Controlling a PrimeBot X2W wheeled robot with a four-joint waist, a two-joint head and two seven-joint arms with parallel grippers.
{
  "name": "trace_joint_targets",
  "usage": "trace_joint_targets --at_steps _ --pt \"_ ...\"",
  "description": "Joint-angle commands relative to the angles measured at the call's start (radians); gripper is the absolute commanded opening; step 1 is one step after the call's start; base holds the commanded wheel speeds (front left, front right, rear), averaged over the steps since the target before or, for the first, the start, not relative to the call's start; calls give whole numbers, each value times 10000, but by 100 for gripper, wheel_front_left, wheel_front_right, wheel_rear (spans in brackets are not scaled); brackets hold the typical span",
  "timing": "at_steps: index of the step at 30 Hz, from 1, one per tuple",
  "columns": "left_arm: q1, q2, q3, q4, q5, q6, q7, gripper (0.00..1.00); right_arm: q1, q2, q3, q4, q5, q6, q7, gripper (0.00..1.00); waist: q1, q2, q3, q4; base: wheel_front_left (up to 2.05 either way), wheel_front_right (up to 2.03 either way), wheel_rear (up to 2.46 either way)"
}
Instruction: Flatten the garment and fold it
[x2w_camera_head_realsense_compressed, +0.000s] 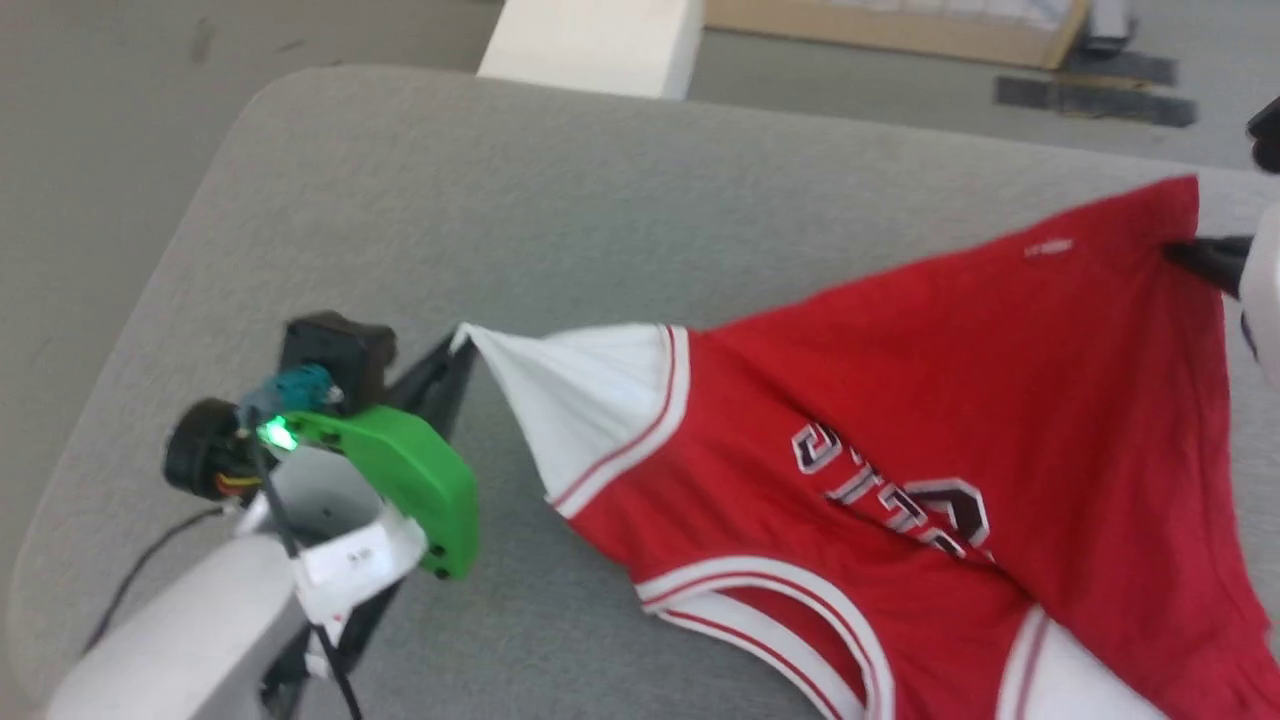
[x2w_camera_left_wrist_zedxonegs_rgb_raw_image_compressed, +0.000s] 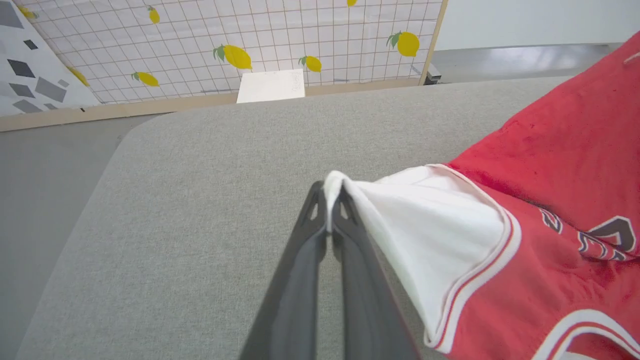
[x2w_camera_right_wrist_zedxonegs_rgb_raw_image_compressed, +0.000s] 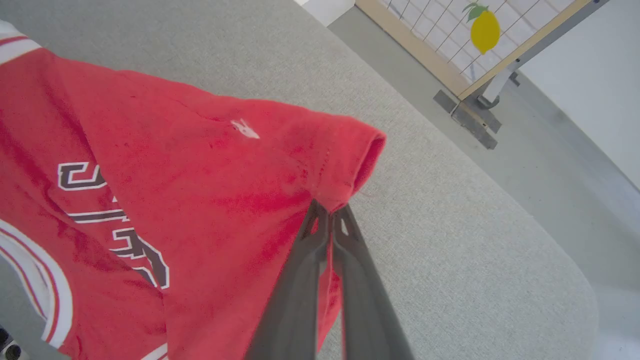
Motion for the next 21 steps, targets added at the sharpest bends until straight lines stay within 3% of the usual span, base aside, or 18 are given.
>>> trace_joint_targets --at_steps 1,10,21 --pt "-282 158 164 -102 -77 -48 25 0 -237 -95 63 -101 140 -13 -290 0 -1 -1 -740 -812 0 0 0" --pt "-1070 820 1138 -663 -464 -364 18 0 -597 -560 -192 -708 992 -13 -1925 0 -1 -1 -1307 -1545 0 0 0" --pt "-2613 1329 2448 -979 -1078 -1011 -45 0 -1158 -464 -1133 -1411 1548 -13 -2762 0 -1 -1 -1270 -2084 0 0 0"
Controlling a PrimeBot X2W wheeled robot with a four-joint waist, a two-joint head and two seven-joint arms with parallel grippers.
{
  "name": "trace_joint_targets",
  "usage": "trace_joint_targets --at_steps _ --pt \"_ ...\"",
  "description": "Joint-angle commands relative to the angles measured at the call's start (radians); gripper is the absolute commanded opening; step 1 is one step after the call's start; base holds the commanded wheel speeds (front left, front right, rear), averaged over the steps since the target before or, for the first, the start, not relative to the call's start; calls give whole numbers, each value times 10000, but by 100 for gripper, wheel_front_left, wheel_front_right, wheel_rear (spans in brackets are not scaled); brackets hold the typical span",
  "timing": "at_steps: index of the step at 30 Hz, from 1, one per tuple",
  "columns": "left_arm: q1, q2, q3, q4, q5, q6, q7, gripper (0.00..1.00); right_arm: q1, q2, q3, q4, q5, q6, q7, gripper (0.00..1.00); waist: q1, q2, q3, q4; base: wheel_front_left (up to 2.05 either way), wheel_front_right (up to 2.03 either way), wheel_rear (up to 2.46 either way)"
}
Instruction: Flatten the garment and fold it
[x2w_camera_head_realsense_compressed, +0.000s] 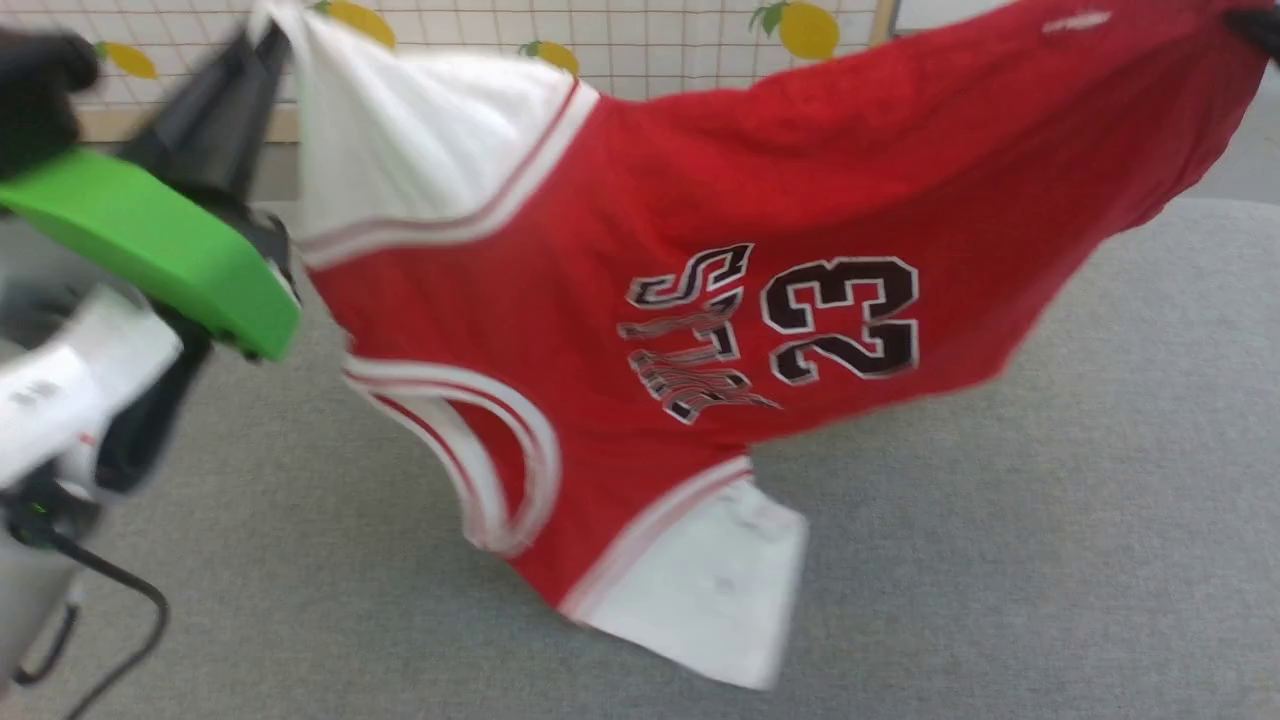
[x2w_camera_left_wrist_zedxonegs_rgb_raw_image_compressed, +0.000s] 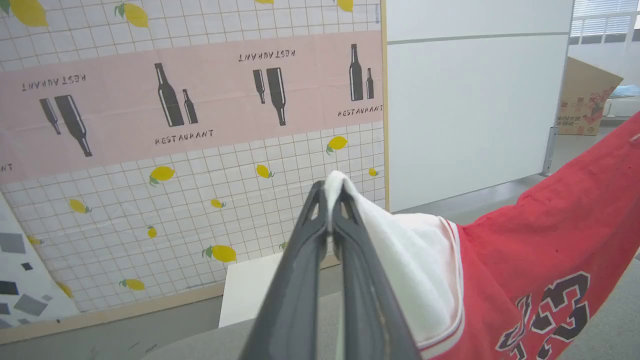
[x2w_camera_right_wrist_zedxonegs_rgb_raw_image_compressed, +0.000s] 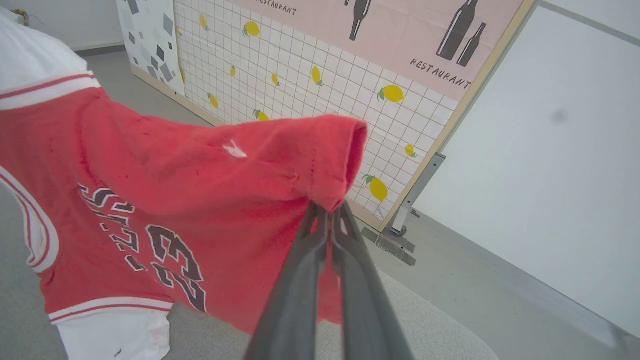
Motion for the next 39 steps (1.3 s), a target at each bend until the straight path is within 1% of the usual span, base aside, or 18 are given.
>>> trace_joint_targets --at_steps 1,6,11,15,18,22,27,30,33,36,39 --pt "-417 122 154 -22 -57 -143 -47 0 -235 108 -101 -72 53 -13 -88 0 0 -1 114 -141 0 0 0" --pt "-1767 60 464 394 -246 -690 97 0 -820 267 -454 -39 -108 -13 -194 0 0 -1 706 -261 0 0 0" --pt "-3576 -227 559 1525 -375 -1292 432 0 -1908 465 -549 392 -334 -13 -219 0 0 -1 1808 -362 0 0 0" --pt "-5543 -533 460 3036 -110 -2026 554 0 -3316 722 -165 1002 -840 -13 -398 0 0 -1 2878 -456 0 0 0" --pt "-7246 -804 350 4426 377 -2569 400 0 -4677 1013 285 1616 -1087 -13 -705 0 0 -1 3730 -553 0 0 0" --pt "-9252 -1300 193 6233 954 -3000 115 0 -6421 1632 689 3025 -1429 -13 -1382 0 0 -1 4632 -692 0 0 0" --pt "-11039 -1820 35 8164 1497 -3302 -395 0 -7975 2279 1470 4648 -2016 -13 -2408 0 0 -1 5377 -768 0 0 0" --pt "-11983 -2092 16 9279 1809 -3420 -1052 0 -8820 2660 1980 5654 -2263 -13 -3238 0 0 -1 5731 -761 0 0 0" --pt "-12645 -2269 56 9991 2010 -3507 -1777 0 -9429 2937 2307 6366 -2333 -13 -3993 0 0 -1 5955 -721 0 0 0" --pt "-13132 -2462 -14 10530 2148 -3699 -2471 0 -9931 3155 2601 6971 -2281 -13 -4684 0 0 -1 6133 -615 0 0 0" --pt "-13261 -2670 -184 10976 2144 -3885 -2867 0 -10166 3271 2998 7439 -2114 -13 -5021 0 0 -1 6238 -459 0 0 0"
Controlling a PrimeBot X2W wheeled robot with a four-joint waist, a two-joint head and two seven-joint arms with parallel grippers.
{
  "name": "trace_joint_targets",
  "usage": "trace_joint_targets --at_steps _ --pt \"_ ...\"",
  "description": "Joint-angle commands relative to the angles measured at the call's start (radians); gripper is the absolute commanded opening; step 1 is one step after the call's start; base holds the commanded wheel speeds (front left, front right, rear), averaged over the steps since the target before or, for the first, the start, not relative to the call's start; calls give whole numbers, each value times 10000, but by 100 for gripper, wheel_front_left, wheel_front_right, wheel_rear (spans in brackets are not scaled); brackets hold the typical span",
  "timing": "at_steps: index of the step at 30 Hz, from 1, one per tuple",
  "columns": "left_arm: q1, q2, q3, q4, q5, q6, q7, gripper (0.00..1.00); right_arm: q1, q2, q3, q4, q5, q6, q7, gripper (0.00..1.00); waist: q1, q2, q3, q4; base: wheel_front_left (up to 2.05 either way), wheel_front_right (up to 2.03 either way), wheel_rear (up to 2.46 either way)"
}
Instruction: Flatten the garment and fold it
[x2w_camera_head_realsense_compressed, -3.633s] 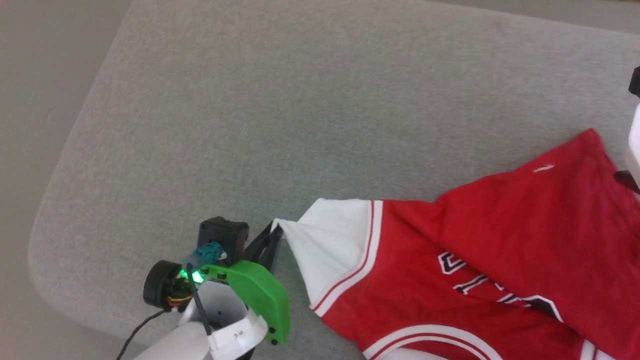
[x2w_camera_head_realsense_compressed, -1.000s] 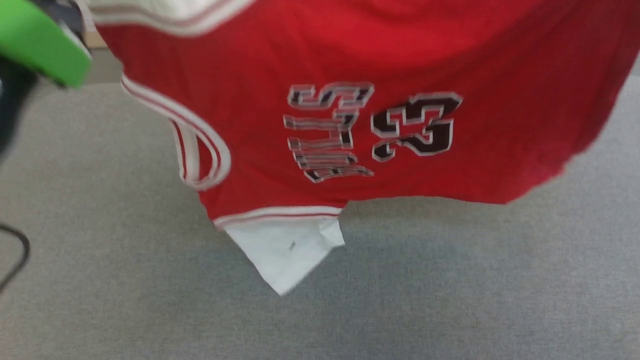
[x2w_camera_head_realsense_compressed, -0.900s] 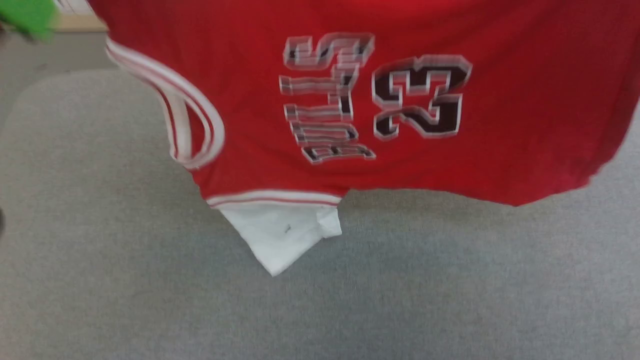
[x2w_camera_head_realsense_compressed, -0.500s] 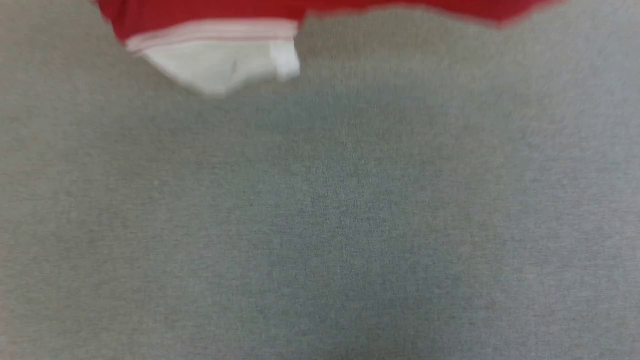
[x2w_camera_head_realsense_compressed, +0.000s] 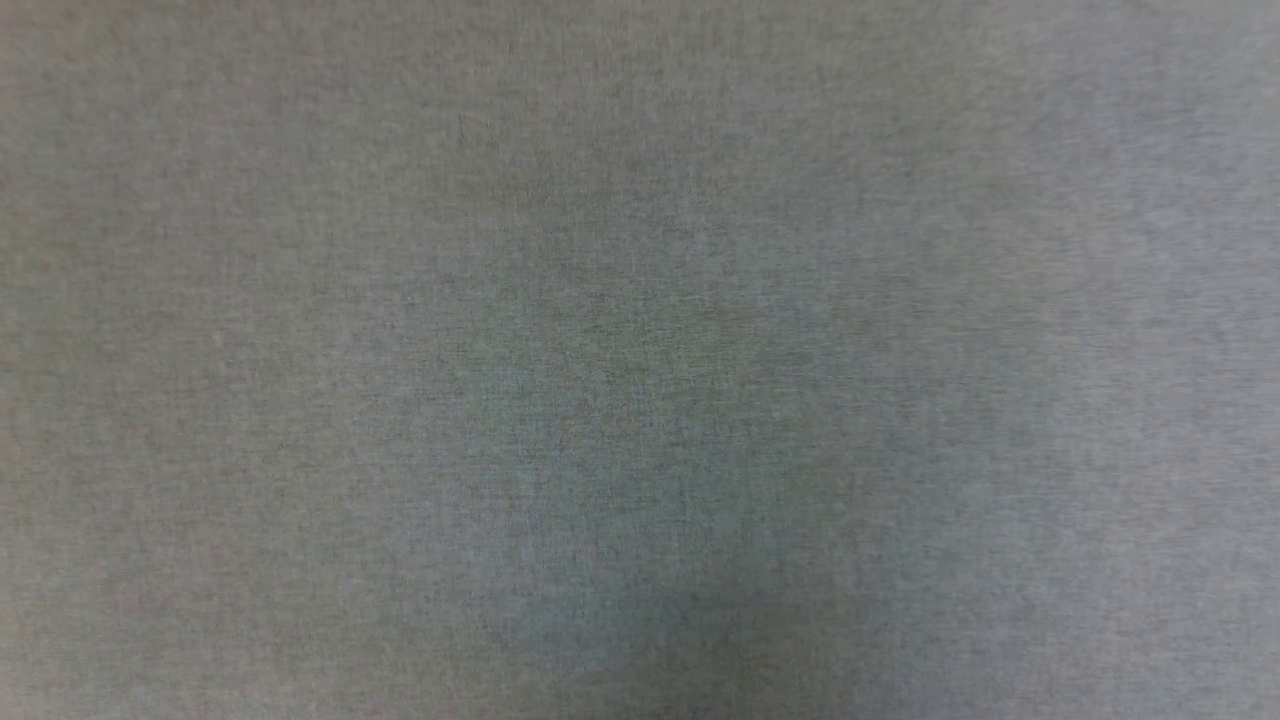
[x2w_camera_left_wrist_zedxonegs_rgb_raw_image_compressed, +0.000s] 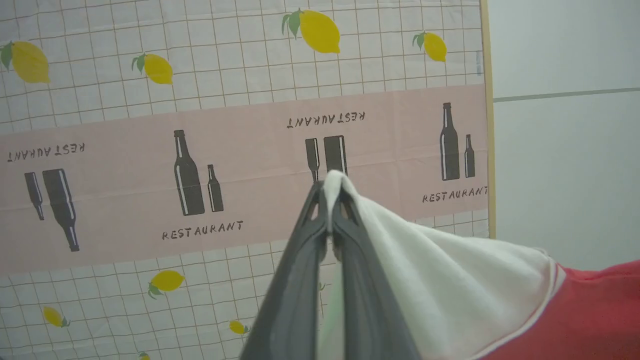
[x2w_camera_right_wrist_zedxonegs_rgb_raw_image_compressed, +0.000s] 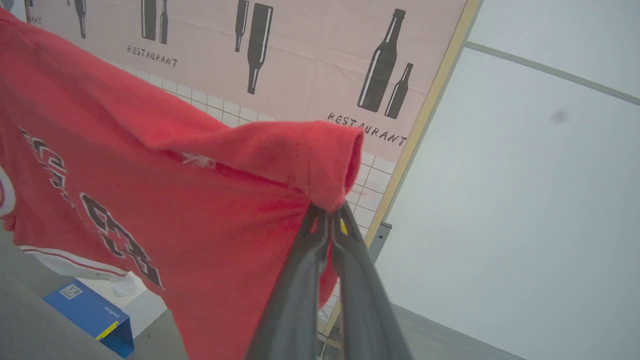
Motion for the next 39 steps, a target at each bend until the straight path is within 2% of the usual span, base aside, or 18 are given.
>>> trace_joint_targets --at_steps 1,6,11,17,23,25,29,34,39 --pt "-60 -109 -105 133 102 -88 -91 0 -107 63 167 141 122 -15 -131 0 -2 0 241 198 0 0 0" --pt "629 -343 -451 543 -78 -211 -330 0 270 -12 945 545 385 -15 -354 0 -2 0 214 469 0 0 0" --pt "2212 -543 -730 668 -318 -220 -556 0 1306 -36 1508 914 769 -15 -587 0 -2 0 -133 703 0 0 0" --pt "5061 -596 -996 108 -646 239 -685 0 3334 -210 2315 803 1167 -15 -749 0 -2 0 -1037 929 0 0 0" --pt "8391 -334 -1363 -1465 -1083 952 -240 0 5669 -565 2948 236 1740 -15 -675 0 -2 0 -2209 1126 0 0 0" --pt "9553 -94 -1526 -2221 -1259 1226 122 0 6465 -724 3117 -41 1966 -15 -541 0 -2 0 -2598 1180 0 0 0" --pt "11791 767 -1760 -3980 -1539 1971 830 0 7866 -1145 3361 -661 2232 -15 -305 0 -2 0 -3290 1252 0 0 0" --pt "14479 2013 -1822 -6367 -2174 3073 1689 0 9450 -1684 3499 -1403 2470 -15 126 0 -2 0 -3954 1314 0 0 0" --pt "16540 2964 -1767 -8247 -2763 4107 2118 0 10544 -2092 3545 -2014 2473 -15 681 0 -2 0 -4461 1340 0 0 0"
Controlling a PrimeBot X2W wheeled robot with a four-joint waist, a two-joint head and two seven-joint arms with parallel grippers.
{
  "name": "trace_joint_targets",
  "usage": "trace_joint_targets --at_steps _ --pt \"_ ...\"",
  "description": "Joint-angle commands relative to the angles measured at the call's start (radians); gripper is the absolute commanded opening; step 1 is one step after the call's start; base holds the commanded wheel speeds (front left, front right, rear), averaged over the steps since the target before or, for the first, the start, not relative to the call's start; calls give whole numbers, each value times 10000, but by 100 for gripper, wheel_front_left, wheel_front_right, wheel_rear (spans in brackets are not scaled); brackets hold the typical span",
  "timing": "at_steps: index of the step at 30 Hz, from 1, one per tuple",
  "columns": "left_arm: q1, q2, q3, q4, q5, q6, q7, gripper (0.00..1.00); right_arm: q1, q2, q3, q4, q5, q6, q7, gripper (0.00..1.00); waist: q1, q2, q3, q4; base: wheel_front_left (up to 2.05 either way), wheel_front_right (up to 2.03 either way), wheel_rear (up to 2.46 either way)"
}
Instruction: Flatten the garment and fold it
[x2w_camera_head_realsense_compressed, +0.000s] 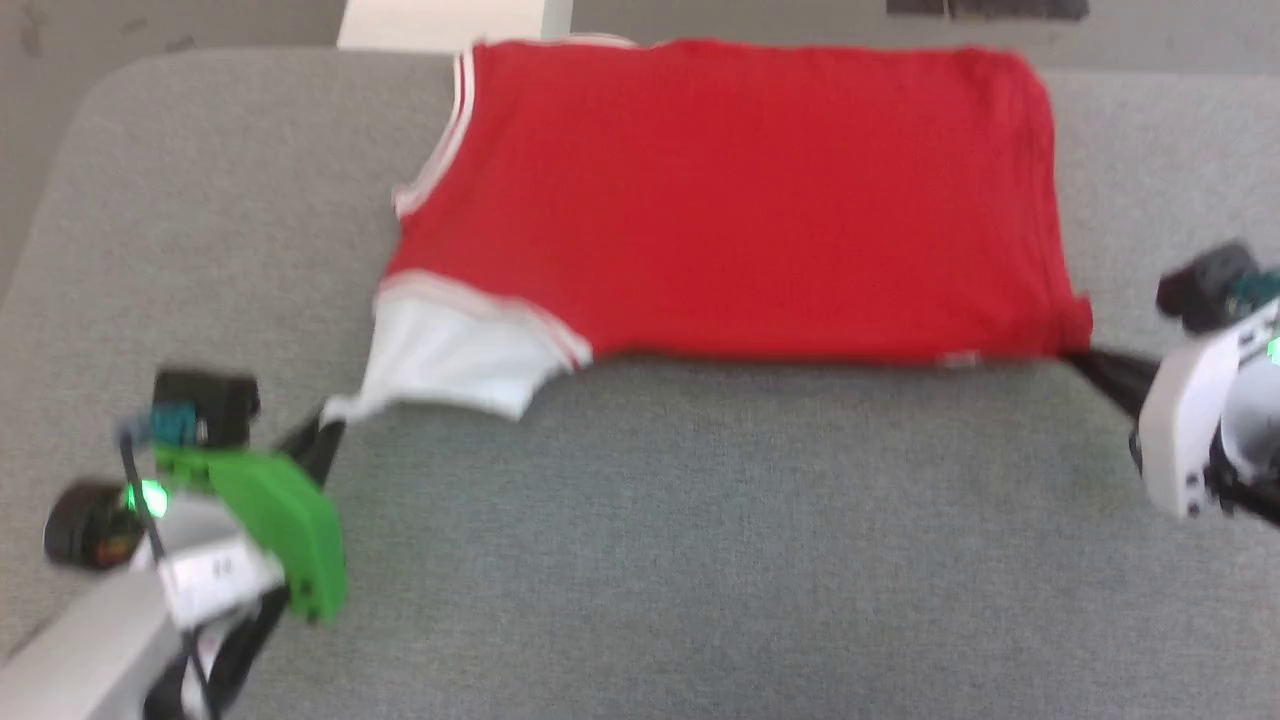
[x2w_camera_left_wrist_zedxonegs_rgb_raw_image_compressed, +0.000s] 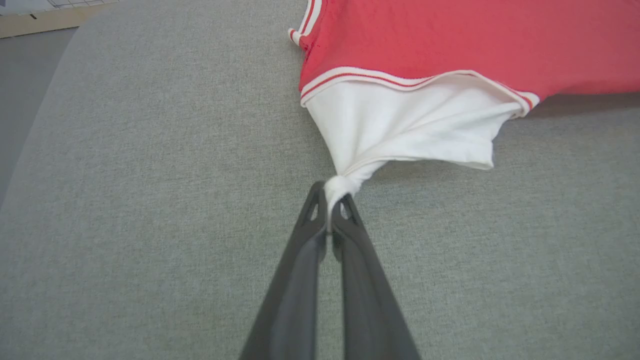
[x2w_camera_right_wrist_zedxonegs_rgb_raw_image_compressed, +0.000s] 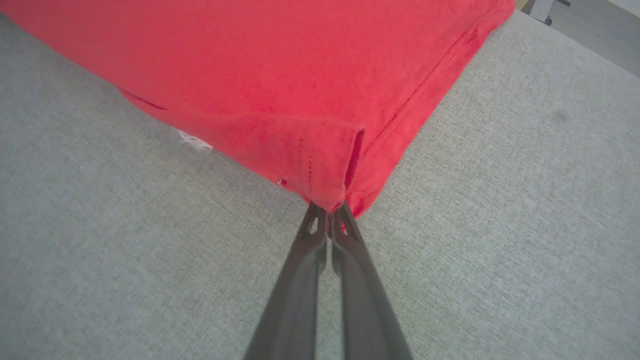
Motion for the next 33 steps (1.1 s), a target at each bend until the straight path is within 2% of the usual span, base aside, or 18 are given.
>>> trace_joint_targets --at_steps 1,5,9,19,23,27,33 --pt "450 337 42 -350 -53 255 108 0 333 -159 11 -129 -51 -15 140 0 2 0 -638 135 0 0 0" --pt "1603 923 -150 -1260 -392 604 436 0 1104 -482 -170 -508 142 -15 633 0 2 0 -1081 167 0 0 0" --pt "2540 1260 -285 -1794 -747 861 540 0 1876 -833 -390 -963 432 -15 1281 0 2 0 -1445 159 0 0 0" --pt "4103 1475 -791 -2292 -1222 1309 652 0 3947 -1535 -1034 -2089 1214 -15 2977 0 2 0 -1964 37 0 0 0" --pt "4099 1516 -804 -2355 -1042 1301 495 0 4419 -1607 -1614 -2473 1165 -15 3097 0 2 0 -1888 -17 0 0 0" --pt "3591 1387 -409 -2383 -908 1262 128 0 4656 -1471 -2461 -2743 1292 -15 3089 0 2 0 -1727 -37 0 0 0" --pt "2447 1058 31 -2409 -696 902 -132 0 4826 -1291 -3510 -3201 1153 -15 3267 0 2 0 -1405 -83 0 0 0"
